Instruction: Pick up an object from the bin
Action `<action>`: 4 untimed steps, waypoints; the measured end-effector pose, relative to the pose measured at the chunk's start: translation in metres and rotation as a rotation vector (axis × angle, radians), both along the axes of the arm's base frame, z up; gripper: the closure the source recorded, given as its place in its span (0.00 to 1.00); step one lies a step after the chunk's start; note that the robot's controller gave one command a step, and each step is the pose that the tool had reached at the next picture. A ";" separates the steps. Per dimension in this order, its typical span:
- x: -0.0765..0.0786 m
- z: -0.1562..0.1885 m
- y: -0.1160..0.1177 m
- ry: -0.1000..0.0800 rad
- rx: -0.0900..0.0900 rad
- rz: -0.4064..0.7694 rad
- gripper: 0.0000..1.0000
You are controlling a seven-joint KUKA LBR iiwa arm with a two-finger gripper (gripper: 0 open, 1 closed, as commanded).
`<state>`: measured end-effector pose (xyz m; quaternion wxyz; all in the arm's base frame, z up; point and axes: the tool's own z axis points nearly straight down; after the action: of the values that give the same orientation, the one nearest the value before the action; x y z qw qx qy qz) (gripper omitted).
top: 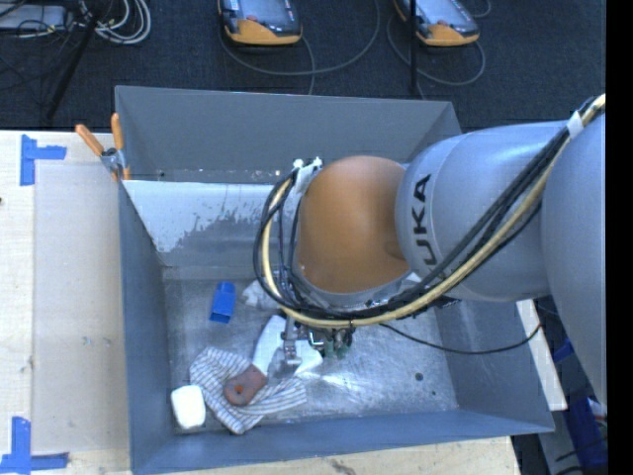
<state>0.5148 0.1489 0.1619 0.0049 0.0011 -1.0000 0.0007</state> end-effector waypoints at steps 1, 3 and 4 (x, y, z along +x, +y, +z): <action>0.002 0.004 -0.001 -0.007 0.001 -0.003 0.00; -0.003 -0.076 0.030 -0.013 -0.005 0.245 1.00; -0.005 -0.073 0.028 -0.013 -0.002 0.247 1.00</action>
Offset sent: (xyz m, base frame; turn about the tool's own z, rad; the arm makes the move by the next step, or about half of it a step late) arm -0.0113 0.0327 -0.0919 -0.2500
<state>0.5099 0.1770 0.0893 -0.0018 0.1242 -0.9923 0.0021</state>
